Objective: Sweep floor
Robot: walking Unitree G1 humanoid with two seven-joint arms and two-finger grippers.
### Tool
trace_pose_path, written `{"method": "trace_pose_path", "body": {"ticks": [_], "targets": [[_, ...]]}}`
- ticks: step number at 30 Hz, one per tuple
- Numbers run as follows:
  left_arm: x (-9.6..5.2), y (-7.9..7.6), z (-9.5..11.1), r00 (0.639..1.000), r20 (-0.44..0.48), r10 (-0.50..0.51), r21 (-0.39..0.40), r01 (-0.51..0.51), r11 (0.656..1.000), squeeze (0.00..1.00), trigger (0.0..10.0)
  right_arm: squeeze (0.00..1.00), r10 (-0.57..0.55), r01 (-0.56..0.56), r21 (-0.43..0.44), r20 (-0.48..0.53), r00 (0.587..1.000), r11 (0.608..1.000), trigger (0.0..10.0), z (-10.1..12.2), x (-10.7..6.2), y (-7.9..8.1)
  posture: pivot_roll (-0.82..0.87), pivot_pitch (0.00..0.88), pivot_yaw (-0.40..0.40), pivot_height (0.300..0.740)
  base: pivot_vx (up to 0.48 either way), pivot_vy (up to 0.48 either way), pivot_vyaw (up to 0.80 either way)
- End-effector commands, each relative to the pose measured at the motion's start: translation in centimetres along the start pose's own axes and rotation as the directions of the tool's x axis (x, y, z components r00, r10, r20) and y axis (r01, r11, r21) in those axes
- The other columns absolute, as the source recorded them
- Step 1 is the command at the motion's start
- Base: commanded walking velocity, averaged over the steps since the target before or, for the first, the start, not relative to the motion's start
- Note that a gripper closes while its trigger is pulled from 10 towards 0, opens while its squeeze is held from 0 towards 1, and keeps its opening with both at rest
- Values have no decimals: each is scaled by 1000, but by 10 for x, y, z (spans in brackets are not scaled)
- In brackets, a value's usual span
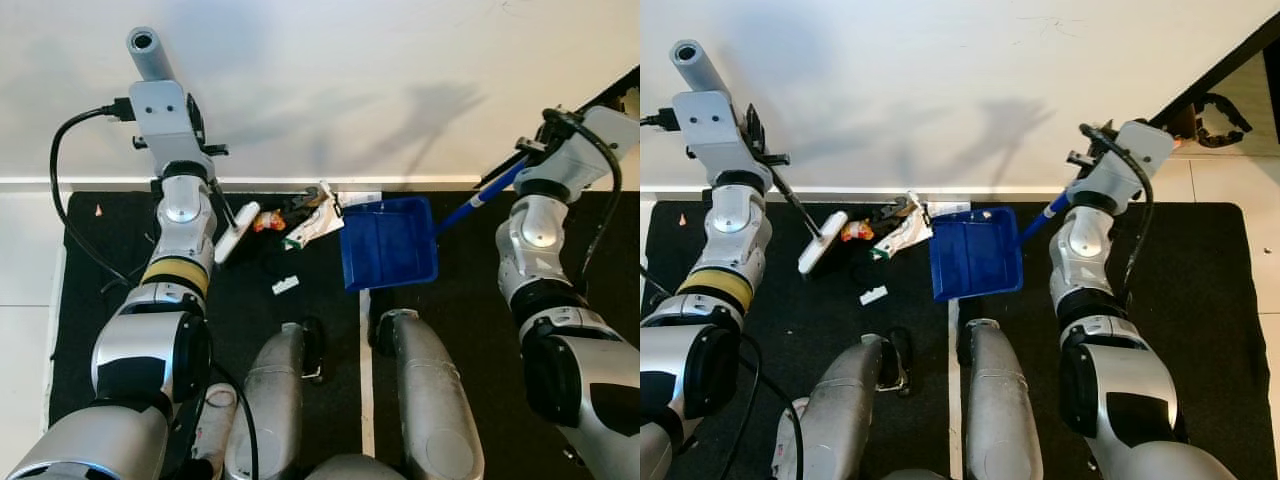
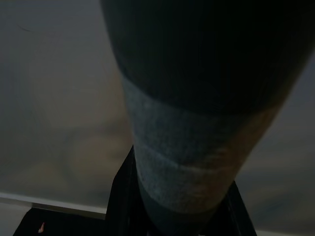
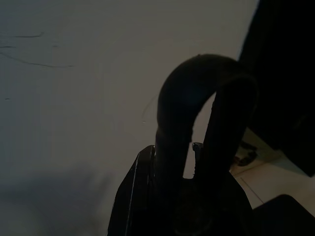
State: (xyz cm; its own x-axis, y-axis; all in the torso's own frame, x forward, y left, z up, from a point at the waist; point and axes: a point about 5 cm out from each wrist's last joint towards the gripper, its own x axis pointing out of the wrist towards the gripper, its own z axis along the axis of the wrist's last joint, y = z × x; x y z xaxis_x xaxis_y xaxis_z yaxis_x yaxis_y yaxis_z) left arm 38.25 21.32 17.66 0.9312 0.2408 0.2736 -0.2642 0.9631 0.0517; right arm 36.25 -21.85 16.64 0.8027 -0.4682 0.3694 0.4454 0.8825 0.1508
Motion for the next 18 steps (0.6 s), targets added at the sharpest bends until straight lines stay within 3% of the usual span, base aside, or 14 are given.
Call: {"method": "trace_pose_path", "body": {"ticks": [1,3,10,11,13,15,16,17,18], "targets": [[-6,-3,-10,1000,-28,-8,6,8,1000,0,10000,0,-9,6,-63,-41,999,998,10000,-12,-9,-10,14,489,-15,731,0,0,0],[-9,-1,-15,998,-53,16,43,-14,999,0,10000,0,30,-33,-77,-38,999,996,10000,-15,-15,-2,7,492,-22,731,0,0,0],[-13,-7,-23,994,-98,45,83,-37,996,0,10000,0,43,-47,-87,-46,998,995,10000,-18,-20,1,5,496,-27,731,0,0,0],[-17,-34,-25,992,-123,-1,54,8,999,0,10000,0,37,-42,-101,-55,998,994,10000,-20,-21,0,1,498,-31,731,0,0,0],[-22,-61,-23,989,-145,-42,-4,41,999,0,10000,0,20,-27,-114,-63,998,993,10000,-21,-20,-4,1,498,-31,731,0,0,0],[-24,-73,-22,987,-153,-54,-32,50,998,0,10000,0,9,-17,-122,-64,998,992,10000,-21,-20,-6,1,498,-31,731,0,0,0],[-30,-106,-13,981,-159,-109,-121,90,989,0,10000,0,-13,5,-127,-69,998,992,10000,-22,-18,-13,-9,501,-27,731,0,0,0],[-33,-120,-8,978,-157,-135,-159,110,981,0,10000,0,-21,12,-132,-69,997,991,10000,-22,-17,-15,-9,501,-26,731,0,0,0],[-33,-120,-8,978,-157,-135,-159,110,981,0,10000,0,-21,12,-132,-69,997,991,10000,-22,-17,-15,-9,501,-26,731,0,0,0]]}}
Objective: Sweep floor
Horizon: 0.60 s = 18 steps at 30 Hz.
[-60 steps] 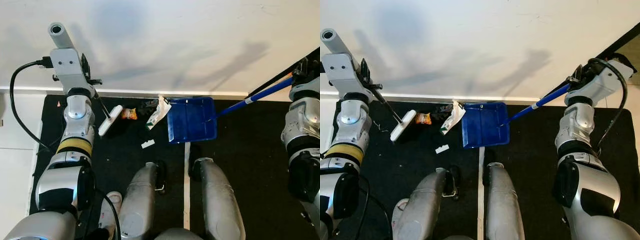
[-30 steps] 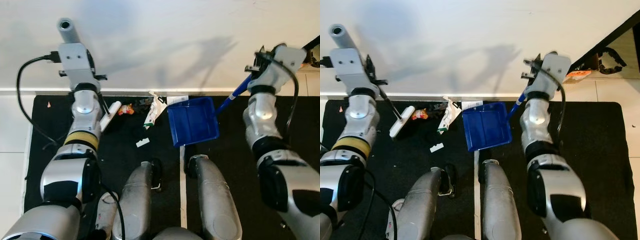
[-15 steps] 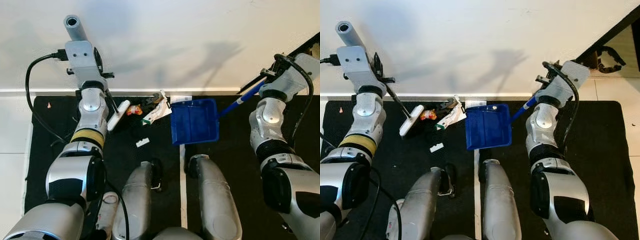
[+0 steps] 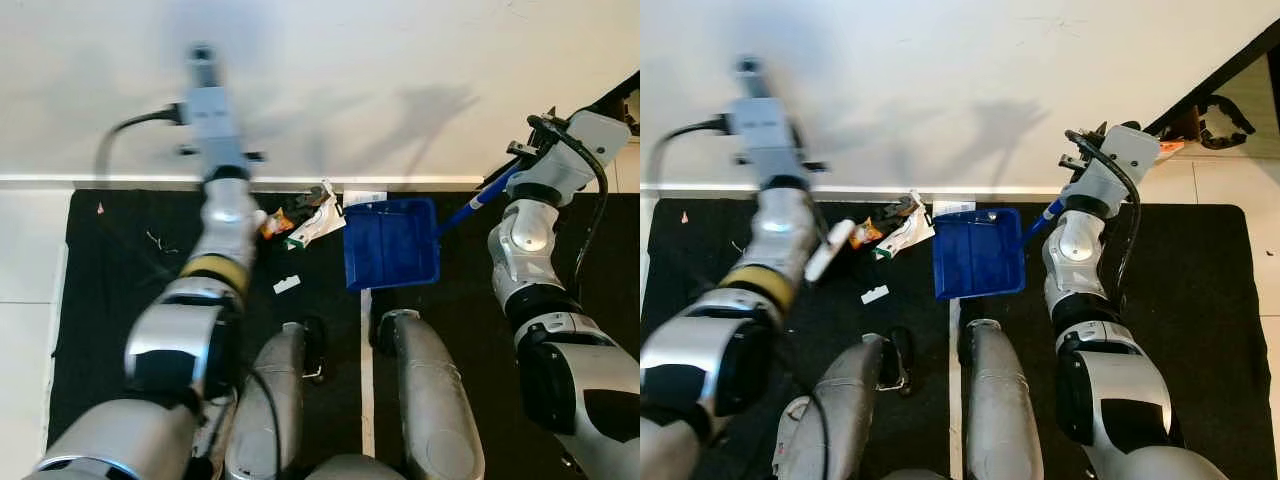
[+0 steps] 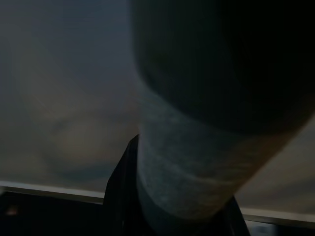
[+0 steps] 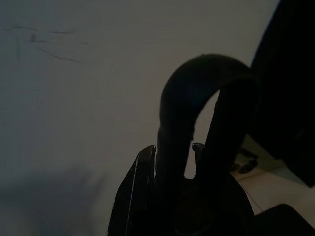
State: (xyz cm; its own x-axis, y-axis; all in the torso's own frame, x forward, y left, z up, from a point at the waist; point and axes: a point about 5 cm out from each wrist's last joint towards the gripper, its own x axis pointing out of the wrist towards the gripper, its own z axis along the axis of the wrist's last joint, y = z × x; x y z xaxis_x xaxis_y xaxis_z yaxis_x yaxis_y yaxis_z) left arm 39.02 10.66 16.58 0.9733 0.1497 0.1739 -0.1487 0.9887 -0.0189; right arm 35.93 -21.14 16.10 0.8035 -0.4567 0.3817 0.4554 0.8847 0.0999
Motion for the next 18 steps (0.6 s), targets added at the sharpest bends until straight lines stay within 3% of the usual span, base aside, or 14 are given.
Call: {"method": "trace_pose_path", "body": {"ticks": [1,2,6,9,11,13,18], "targets": [[-11,-30,-7,997,-64,-50,-95,44,995,0,10000,0,-40,32,-86,-82,996,996,10000,-19,-9,-22,-8,500,-24,731,0,0,0],[-12,-37,-4,996,-62,-61,-113,54,992,0,10000,0,-45,38,-89,-81,996,995,10000,-19,-9,-23,-8,500,-24,731,0,0,0],[-25,-99,24,984,-53,-172,-331,145,932,0,10000,0,-134,124,-106,-91,987,987,10000,-20,-3,-47,-9,499,-10,731,0,0,0],[-29,-120,43,979,-30,-204,-428,172,887,0,10000,0,-159,149,-115,-88,983,982,10000,-18,1,-56,-1,499,-5,731,0,0,0],[-29,-124,47,977,-23,-210,-449,177,876,0,10000,0,-165,155,-118,-89,982,981,10000,-18,2,-58,-1,499,-5,731,0,0,0],[-25,-131,70,982,6,-189,-532,163,831,0,10000,0,-174,161,-124,-96,980,979,10000,-19,3,-63,16,486,-9,731,0,0,0],[-15,-126,88,990,-12,-142,-616,105,781,0,10000,0,-181,167,-126,-107,978,978,10000,-20,2,-65,27,477,-14,731,0,0,0]]}}
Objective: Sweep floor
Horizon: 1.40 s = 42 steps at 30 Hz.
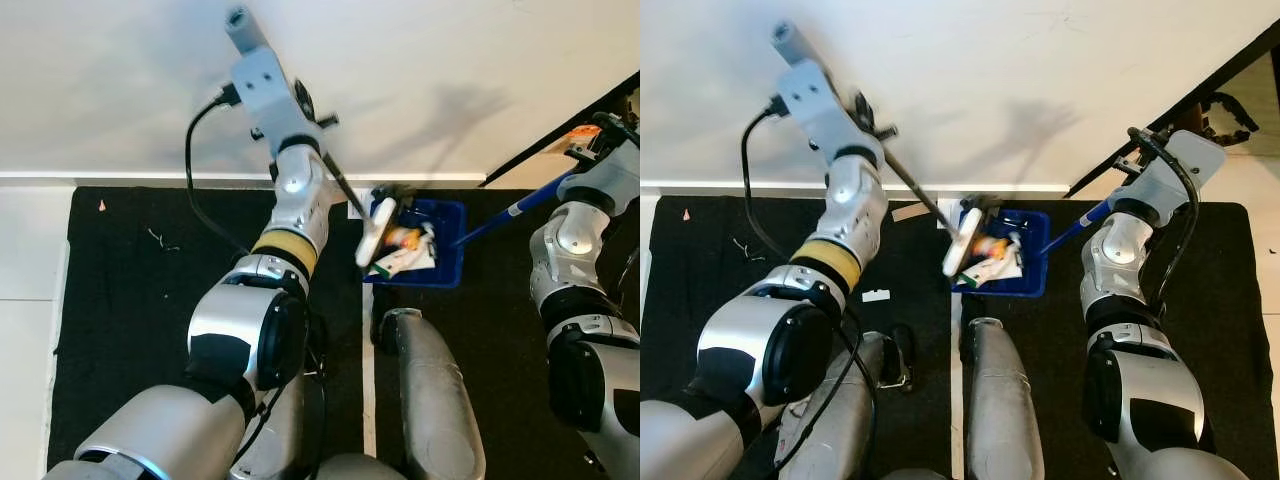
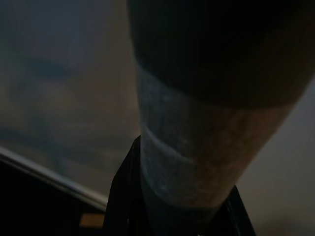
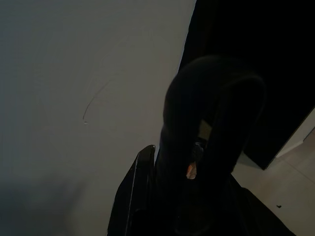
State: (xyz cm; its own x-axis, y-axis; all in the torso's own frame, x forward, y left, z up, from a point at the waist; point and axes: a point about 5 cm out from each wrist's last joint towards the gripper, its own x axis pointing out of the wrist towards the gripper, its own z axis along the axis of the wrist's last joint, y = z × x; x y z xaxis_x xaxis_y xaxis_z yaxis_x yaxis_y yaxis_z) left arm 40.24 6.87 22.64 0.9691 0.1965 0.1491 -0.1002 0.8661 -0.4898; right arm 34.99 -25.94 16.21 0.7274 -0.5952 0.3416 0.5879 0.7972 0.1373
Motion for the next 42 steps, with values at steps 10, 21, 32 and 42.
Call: {"method": "trace_pose_path", "body": {"ticks": [10,21,32,42], "targets": [[-25,-15,0,832,-143,-536,365,548,753,0,10000,0,4,-16,-96,-128,992,995,10000,-25,-13,-8,51,473,-20,731,0,0,0],[-9,87,66,899,-174,-403,644,413,644,0,10000,0,12,-24,-83,-144,989,996,10000,-28,-17,-4,66,467,-15,731,0,0,0],[-12,160,78,995,-33,-99,727,92,681,0,10000,0,47,-59,-70,-157,986,996,10000,-31,-23,6,65,463,-12,731,0,0,0],[-31,236,39,967,51,248,730,-206,652,0,10000,0,97,-108,-61,-151,984,992,10000,-31,-28,15,33,486,-25,731,0,0,0]]}}
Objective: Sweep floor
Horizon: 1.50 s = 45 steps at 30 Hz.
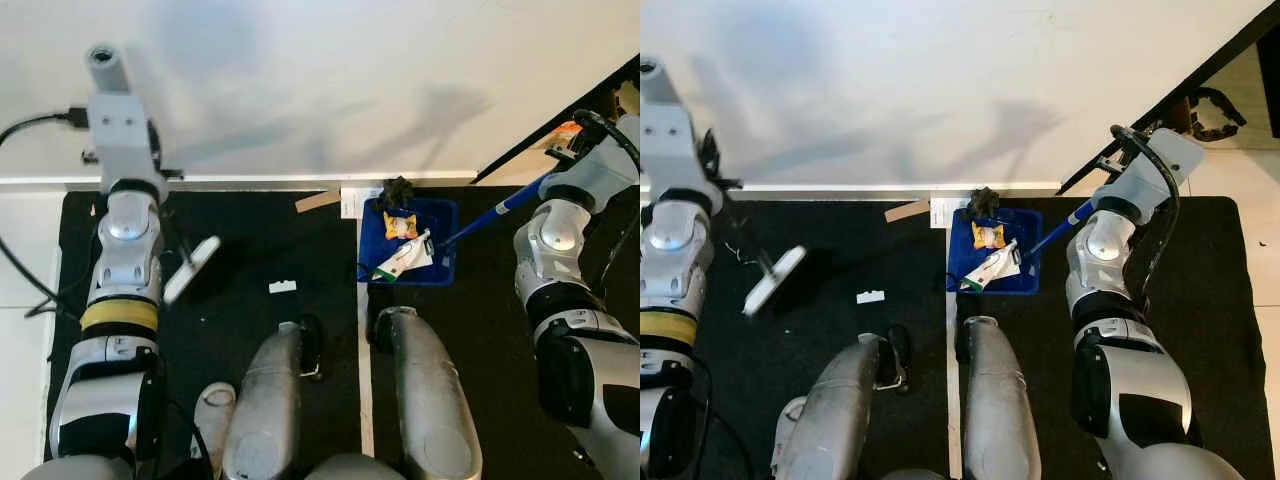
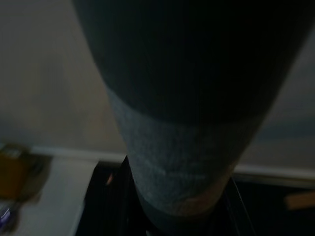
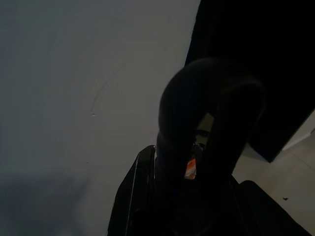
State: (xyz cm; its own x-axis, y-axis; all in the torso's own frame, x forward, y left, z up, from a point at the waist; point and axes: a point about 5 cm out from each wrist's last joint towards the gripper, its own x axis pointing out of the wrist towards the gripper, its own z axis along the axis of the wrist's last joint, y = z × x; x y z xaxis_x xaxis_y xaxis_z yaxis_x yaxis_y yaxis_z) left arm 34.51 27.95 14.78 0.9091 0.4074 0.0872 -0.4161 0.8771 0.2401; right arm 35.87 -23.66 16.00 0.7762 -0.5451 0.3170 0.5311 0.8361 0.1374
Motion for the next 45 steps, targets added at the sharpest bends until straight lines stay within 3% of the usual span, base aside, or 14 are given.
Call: {"method": "trace_pose_path", "body": {"ticks": [1,8,10,15,20,21,26,27,32,35,37,39,43,45], "targets": [[-7,-1,-19,998,-54,27,16,-26,1000,0,10000,0,34,-44,-86,-113,993,995,10000,-28,-19,-7,32,489,-26,731,0,0,0],[-22,-51,-25,998,-57,-32,-274,15,961,0,10000,0,62,-69,-96,-79,995,993,10000,-22,-14,-8,23,497,-27,731,0,0,0],[-27,-80,-16,997,-37,-66,-450,42,892,0,10000,0,70,-76,-96,-63,996,993,10000,-19,-12,-8,13,503,-23,731,0,0,0],[-32,-109,-6,994,-47,-100,-588,53,807,0,10000,0,75,-80,-92,-55,996,993,10000,-18,-11,-8,4,507,-18,731,0,0,0],[-53,-183,33,967,-63,-247,-806,97,584,0,10000,0,64,-70,-107,-57,996,992,10000,-20,-11,-19,14,515,-13,731,0,0,0],[-53,-183,33,967,-63,-247,-806,97,584,0,10000,0,64,-70,-107,-57,996,992,10000,-20,-11,-19,14,515,-13,731,0,0,0],[-72,-221,79,948,34,-318,-892,172,419,0,10000,0,53,-61,-119,-65,996,991,10000,-23,-12,-25,24,511,-15,731,0,0,0],[-81,-239,123,933,138,-333,-928,239,284,0,10000,0,52,-60,-123,-64,997,991,10000,-23,-12,-26,18,509,-17,731,0,0,0],[-80,-242,163,907,263,-329,-919,339,200,0,10000,0,57,-64,-122,-62,996,990,10000,-22,-12,-23,18,504,-18,731,0,0,0],[-76,-240,173,853,363,-375,-836,476,273,0,10000,0,61,-68,-118,-65,996,991,10000,-22,-12,-22,27,508,-15,731,0,0,0],[-73,-238,157,748,418,-516,-604,653,457,0,10000,0,68,-76,-107,-73,995,991,10000,-23,-13,-20,41,499,-12,731,0,0,0],[-67,-227,127,690,359,-629,-420,721,551,0,10000,0,77,-85,-97,-82,994,992,10000,-25,-15,-18,42,497,-12,731,0,0,0],[-65,-219,116,672,326,-665,-376,738,560,0,10000,0,80,-88,-95,-85,993,992,10000,-25,-16,-17,51,494,-13,731,0,0,0],[-58,-183,98,643,274,-715,-315,762,565,0,10000,0,82,-90,-92,-94,992,992,10000,-27,-17,-16,59,498,-14,731,0,0,0]]}}
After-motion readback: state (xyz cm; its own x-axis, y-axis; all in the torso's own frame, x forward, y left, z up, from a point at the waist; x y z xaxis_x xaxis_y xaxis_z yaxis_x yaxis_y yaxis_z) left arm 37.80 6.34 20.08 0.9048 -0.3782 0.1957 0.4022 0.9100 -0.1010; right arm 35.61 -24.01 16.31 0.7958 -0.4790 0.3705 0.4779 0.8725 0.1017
